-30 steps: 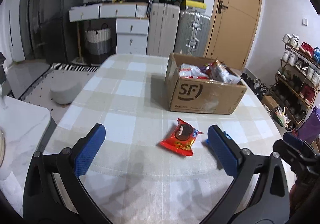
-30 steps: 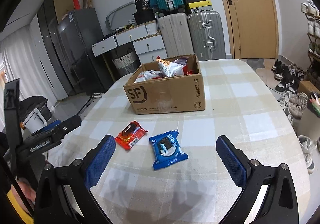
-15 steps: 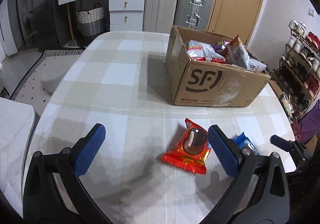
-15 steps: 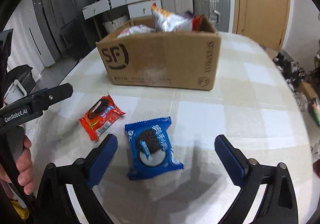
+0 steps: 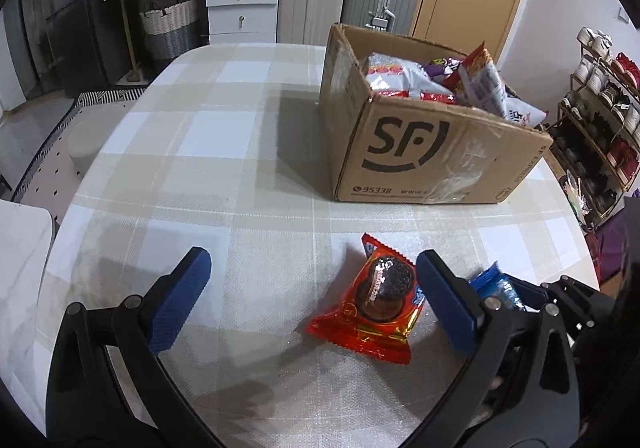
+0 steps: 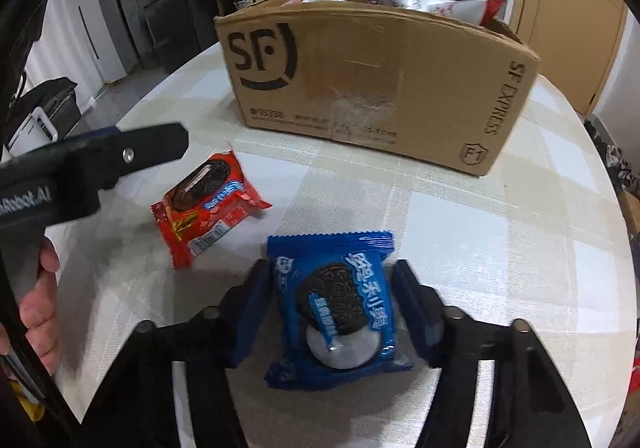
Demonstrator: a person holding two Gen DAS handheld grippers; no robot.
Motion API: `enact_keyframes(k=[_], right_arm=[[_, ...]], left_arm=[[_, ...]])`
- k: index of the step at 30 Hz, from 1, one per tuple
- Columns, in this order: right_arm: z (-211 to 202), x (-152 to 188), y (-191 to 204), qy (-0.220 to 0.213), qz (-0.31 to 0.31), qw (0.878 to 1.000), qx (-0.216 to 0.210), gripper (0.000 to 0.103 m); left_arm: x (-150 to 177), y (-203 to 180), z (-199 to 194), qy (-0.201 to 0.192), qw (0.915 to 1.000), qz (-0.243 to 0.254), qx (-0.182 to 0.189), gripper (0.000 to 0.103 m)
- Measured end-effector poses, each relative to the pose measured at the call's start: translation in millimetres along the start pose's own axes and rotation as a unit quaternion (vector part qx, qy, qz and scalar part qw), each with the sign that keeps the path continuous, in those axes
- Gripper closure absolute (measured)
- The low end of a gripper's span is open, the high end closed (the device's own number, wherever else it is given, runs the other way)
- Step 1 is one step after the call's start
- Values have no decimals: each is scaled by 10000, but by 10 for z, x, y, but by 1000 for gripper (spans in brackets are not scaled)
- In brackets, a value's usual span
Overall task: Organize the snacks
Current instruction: 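Grasp the blue Oreo pack with the right tool while the left tool grasps the red cookie pack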
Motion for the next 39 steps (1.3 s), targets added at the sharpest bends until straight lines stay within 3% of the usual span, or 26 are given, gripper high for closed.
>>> enact_keyframes(k=[2,9,21,29,32,33,35,37,39], right_arm=[[-23,-5,-57,22,122,9999,-67,58],[-112,-4,-193,-46,312,9995,-88,58],[-450,-141,-588,-458,881,9949,-186,58],[-541,-56,-685,-493,1097,9923,-292,58],[-530,-48,-669,-512,1090,9923,-307,58],[-532,-45,-669,-510,1078,9924,-306,58],[-524,-37,-664,-509,1059,9926,-291,58],[-522,-35,-666,-504,1068,9926,-296,58],[-529,-33,-669,-506,1083,9924,-286,58]], left_arm=[[19,-7,17,21,10000,41,-17,1],[72,-18,21,68,9999,89,5,1],[196,-184,45,195,9975,433,526,1],[313,-310,230,461,9954,705,455,1],[352,-353,293,574,9938,819,476,15],[366,-360,311,616,9935,834,472,28],[381,-365,322,618,9931,907,419,40],[380,-374,308,603,9926,942,475,60],[377,-363,287,642,9926,858,575,62]])
Point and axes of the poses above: each gripper's, at about its wrist camera, not at the fingertips, and z roughly the way its jaws point, y to its left, x to its underside, the point moved 3 cm from there along z, roughly the way its jaws point, and after that the axes turned 9 degrees about -y, right-handed, at the moved point
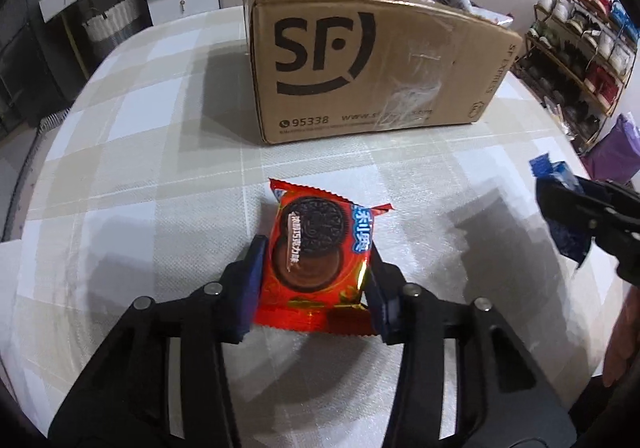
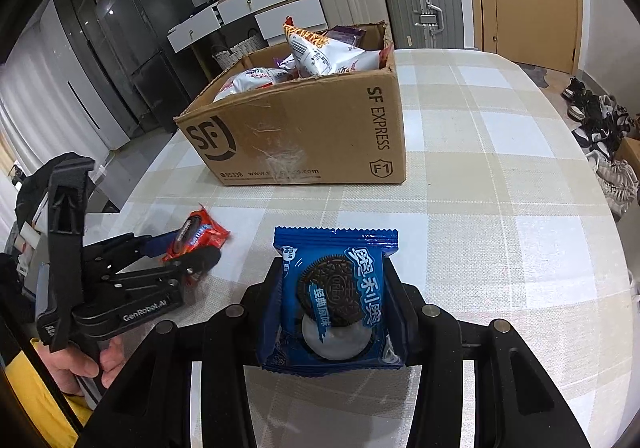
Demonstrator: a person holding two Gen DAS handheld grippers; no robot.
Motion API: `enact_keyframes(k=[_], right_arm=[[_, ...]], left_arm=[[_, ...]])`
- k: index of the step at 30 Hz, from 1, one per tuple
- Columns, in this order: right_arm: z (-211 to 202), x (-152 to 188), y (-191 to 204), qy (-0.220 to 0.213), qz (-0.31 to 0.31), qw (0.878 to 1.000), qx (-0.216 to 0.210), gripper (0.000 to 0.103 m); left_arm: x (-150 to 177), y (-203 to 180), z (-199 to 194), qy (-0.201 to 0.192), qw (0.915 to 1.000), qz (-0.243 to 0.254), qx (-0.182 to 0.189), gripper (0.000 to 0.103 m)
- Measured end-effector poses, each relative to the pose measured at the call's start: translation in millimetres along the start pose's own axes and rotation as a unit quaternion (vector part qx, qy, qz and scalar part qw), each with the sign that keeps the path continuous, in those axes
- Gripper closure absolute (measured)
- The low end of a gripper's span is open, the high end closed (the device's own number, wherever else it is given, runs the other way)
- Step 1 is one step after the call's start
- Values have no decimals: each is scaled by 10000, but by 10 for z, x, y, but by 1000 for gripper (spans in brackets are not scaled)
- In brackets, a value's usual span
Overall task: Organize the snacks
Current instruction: 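Grasp the blue Oreo pack with the right tool while the left tool grasps the red cookie pack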
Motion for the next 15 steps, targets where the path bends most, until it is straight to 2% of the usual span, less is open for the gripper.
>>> enact_keyframes(k=[4,10,15], right_arm=[[-19,0,-11,-38,33,10000,24,58],[-122,-5,-26,-129,236,9996,-58,58],[-348,-17,33,-393,341,9984,-219,58]], left_arm=[[24,0,-104,-28,9999,-75,73,62],[66,-47,-455,-303,9995,-72,60,62],[120,-100,-863,-677,9974,-226,23,62]])
Point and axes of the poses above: each gripper's, at about its wrist camera, not at the fingertips, and z roughly the way its jaws point, y to its left, x to its underside, the point moved 3 cm from there along z, roughly the way its jaws point, and after that the axes turned 9 degrees about -y, right-handed, at the moved point
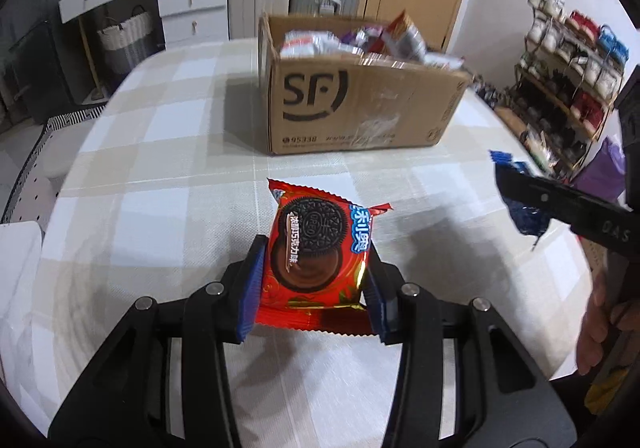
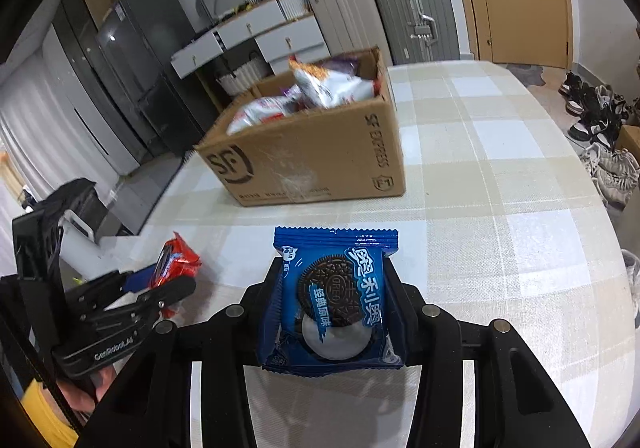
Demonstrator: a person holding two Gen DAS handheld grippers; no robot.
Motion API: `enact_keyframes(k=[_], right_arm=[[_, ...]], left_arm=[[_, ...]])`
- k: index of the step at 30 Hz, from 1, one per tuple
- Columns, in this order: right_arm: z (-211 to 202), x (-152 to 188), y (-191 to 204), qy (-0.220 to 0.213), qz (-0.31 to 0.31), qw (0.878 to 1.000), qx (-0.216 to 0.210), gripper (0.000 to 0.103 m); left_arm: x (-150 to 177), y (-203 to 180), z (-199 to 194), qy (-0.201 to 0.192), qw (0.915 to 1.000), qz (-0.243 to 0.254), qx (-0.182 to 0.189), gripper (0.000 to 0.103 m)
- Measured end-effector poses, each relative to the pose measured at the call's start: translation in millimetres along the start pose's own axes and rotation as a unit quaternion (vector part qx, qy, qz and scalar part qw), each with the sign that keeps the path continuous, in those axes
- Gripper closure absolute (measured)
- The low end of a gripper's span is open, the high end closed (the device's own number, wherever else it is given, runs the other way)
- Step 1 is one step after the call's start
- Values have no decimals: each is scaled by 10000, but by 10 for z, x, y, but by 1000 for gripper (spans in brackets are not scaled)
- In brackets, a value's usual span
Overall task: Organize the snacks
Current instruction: 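Grasp the blue Oreo pack with the right tool while the left tool grasps the red cookie pack, then lift both cookie packs and carry them over the cardboard box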
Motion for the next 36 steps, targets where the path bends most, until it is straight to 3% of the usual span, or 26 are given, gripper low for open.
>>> enact_keyframes(k=[5,17,36], right_arm=[[-324,17,190,-368,-237,9989,-154,58],[-994,223,428,-935,-430,9936,-473,58],[-1068,353,570,-880,-514,9940,-389,58]], left_arm=[[43,-2,-452,-434,9990,-79,-110,62],[291,328,-1279,-1002,9919,-773,-130,62],[322,340,-1268,-1036,9909,-789,-345,62]])
Point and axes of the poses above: each gripper's, at about its wrist camera, not at the fingertips, and z roughly the way its jaws point, y to its left, x to its underside, the point moved 3 cm from there along z, roughly the way its jaws point, and after that the axes turned 9 degrees about -y, right-handed, at the moved point
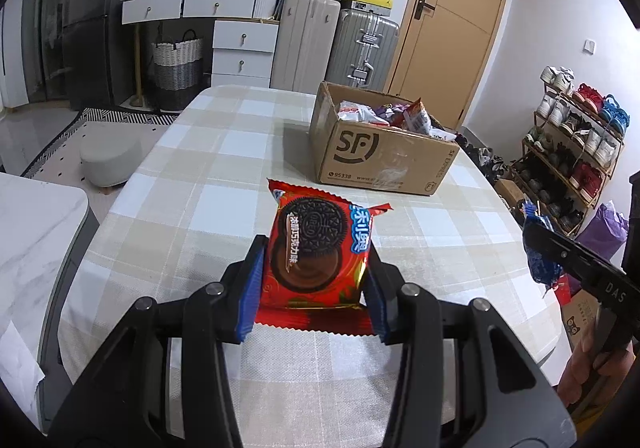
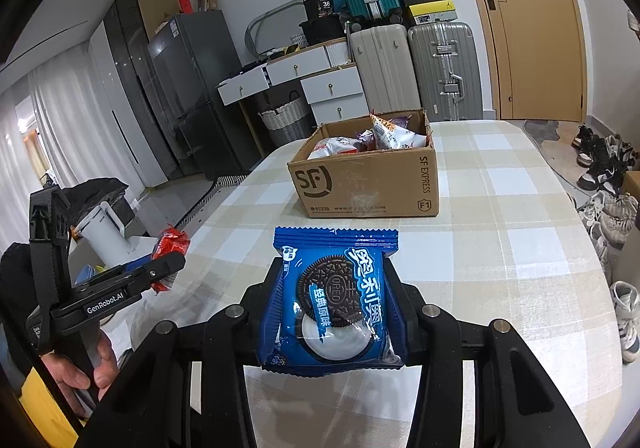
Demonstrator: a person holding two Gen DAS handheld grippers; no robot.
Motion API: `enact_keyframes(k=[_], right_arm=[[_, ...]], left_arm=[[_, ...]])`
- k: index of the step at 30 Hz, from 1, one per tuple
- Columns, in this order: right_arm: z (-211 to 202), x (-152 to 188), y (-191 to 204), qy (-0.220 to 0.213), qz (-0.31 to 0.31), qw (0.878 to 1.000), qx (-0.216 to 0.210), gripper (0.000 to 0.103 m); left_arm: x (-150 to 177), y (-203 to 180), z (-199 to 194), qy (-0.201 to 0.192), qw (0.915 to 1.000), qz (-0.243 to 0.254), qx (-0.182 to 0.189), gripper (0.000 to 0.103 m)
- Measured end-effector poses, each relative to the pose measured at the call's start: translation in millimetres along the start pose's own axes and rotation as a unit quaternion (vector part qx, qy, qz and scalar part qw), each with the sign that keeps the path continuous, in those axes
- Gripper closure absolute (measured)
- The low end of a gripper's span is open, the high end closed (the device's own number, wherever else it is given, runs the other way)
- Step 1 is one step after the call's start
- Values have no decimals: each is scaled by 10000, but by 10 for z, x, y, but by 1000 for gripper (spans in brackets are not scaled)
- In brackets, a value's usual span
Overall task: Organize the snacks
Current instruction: 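Lift both cookie packs and carry them over the cardboard box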
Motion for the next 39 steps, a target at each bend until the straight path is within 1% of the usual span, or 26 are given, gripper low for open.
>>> enact_keyframes(k=[3,6,10,12,15,18,23,27,29,32,35,38,39], right_arm=[[4,-3,11,-12,94,9999,-39,58],[12,-43,25,-25,159,9999,-61,58],[-118,-211,99,-222,185,9996,-60,58],[-202,-329,151,-329,133,9992,-206,58],[-332,-599,292,-512,-155,9984,-190,58],[-421,-925,379,-714,-207,9968,-280,58],[-334,-1525,419,-824,-196,9960,-287,58],[-45,-1930,397,-657,-225,9974,-169,58],[142,-2074,336,-558,-157,9982,-159,58],[563,-2267,171,-292,-20,9995,-70,58],[989,-2399,-12,-68,2,9999,91,58],[1386,-2445,-214,155,106,9997,153,58],[1518,-2449,-279,225,116,9995,189,58]], left_arm=[[-8,-35,58,29,10000,62,-51,62],[-47,-85,58,77,9999,78,-13,62],[-241,-158,-90,-57,9999,68,110,62],[-378,-197,-178,-100,9996,86,262,62],[-611,-257,-237,-119,9993,176,316,62],[-934,-309,-238,-186,9988,200,394,62],[-1439,-495,-100,-279,9978,399,455,62],[-1830,-684,143,-297,9964,613,506,62],[-1994,-724,337,-208,9966,540,588,62],[-2186,-784,699,-60,9972,502,553,62],[-2289,-814,1140,197,9968,515,579,62],[-2330,-831,1608,460,9954,437,716,62],[-2330,-848,1769,566,9950,439,701,62]])
Point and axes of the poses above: each gripper's, at about its wrist camera, not at the fingertips, and z roughly the way its jaws point, y to its left, x to its underside, the point moved 3 cm from there along z, roughly the way its jaws point, and after that the axes turned 9 degrees about -y, right-handed, at the moved point
